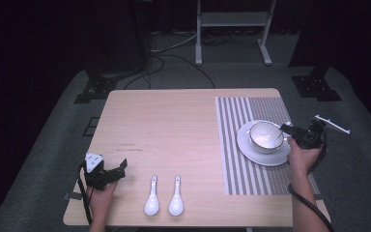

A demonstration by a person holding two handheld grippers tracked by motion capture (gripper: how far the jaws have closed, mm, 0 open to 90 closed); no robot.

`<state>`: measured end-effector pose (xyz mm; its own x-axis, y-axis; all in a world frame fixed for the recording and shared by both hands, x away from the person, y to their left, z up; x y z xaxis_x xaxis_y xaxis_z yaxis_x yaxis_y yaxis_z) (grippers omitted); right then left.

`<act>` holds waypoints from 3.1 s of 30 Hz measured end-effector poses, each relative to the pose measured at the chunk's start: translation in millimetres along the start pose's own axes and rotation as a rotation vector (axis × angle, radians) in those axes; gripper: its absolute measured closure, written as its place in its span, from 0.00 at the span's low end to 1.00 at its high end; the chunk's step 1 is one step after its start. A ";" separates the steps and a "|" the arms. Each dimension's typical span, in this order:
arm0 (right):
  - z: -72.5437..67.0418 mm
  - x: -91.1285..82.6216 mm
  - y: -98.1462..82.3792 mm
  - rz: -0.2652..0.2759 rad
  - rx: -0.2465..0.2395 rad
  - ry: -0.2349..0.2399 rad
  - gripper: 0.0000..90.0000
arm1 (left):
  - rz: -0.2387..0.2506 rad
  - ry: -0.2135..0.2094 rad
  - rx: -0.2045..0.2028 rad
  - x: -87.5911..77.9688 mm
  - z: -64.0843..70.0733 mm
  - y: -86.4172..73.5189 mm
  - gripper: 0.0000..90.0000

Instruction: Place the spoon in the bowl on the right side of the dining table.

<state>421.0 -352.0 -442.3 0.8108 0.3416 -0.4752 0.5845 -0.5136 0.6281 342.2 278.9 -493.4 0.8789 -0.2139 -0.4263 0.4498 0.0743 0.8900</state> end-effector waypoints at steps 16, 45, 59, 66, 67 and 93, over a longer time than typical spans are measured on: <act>11.6 -6.6 -0.7 0.016 0.001 0.017 0.87 | 0.001 0.000 -0.001 0.1 0.0 0.0 0.02; 29.9 -6.7 -13.5 0.043 0.106 0.137 0.80 | -0.007 0.002 -0.004 0.2 -0.6 0.1 0.02; 29.2 -16.7 -17.6 0.058 0.094 0.189 0.75 | -0.009 0.005 -0.001 0.3 -0.5 0.2 0.02; 25.7 -19.1 -22.0 0.062 0.091 0.223 0.73 | -0.006 0.007 -0.003 0.5 -0.2 0.2 0.02; 25.2 -19.5 -22.8 0.062 0.090 0.227 0.72 | -0.006 0.006 -0.004 0.6 -0.2 0.2 0.02; 13.9 -43.9 -47.8 0.064 0.054 0.338 0.47 | -0.002 0.008 0.004 0.3 0.8 0.0 0.02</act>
<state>357.1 -353.3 -460.0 0.8152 0.5438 -0.1994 0.5368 -0.5800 0.6127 342.3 278.1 -493.4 0.8790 -0.2067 -0.4297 0.4513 0.0700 0.8896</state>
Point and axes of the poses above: each handheld gripper's, and its own axes: x roughly forward along the jaws, y roughly out of its top, z roughly to its right, the point moved 4 cm from there along x, roughly forward along the jaws, and after that the axes turned 8 degrees about -x, right-handed, at the moved point
